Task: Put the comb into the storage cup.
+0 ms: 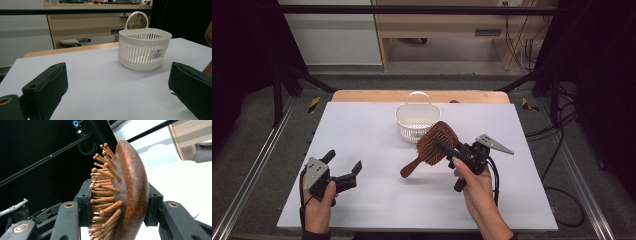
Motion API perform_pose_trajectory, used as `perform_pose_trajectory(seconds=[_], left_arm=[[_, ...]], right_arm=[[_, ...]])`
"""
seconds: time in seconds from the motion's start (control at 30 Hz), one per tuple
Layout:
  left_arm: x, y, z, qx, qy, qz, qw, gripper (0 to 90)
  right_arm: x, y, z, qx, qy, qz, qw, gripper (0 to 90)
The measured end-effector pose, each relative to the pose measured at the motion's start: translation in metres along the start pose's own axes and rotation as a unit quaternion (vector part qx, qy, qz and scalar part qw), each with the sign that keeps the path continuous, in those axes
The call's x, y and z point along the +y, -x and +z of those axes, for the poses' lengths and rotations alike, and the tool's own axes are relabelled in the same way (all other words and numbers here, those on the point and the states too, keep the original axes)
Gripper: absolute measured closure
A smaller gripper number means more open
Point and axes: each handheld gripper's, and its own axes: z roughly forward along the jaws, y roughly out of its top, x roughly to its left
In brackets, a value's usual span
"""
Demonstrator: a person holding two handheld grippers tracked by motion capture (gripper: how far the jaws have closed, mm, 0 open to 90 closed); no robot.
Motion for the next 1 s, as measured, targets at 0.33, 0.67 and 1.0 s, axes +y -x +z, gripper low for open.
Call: perform_pose_trajectory(seconds=[0.33, 0.67, 1.0], left_arm=[[-0.004, -0.004, 0.001, 0.002, -0.002, 0.001, 1.0, 2.4], [-0.007, -0.007, 0.002, 0.0, -0.004, -0.004, 1.0, 2.4], [-0.008, -0.011, 0.001, 0.0, -0.003, -0.013, 0.9999, 2.5]], right_arm=[[0.015, -0.009, 0.008, 0.003, 0.004, -0.009, 0.9999, 52.6], [0.033, -0.02, 0.022, 0.006, 0.008, -0.015, 0.9998, 52.5], [0.05, -0.025, 0.031, 0.006, 0.028, 0.0, 0.9996, 52.5]])
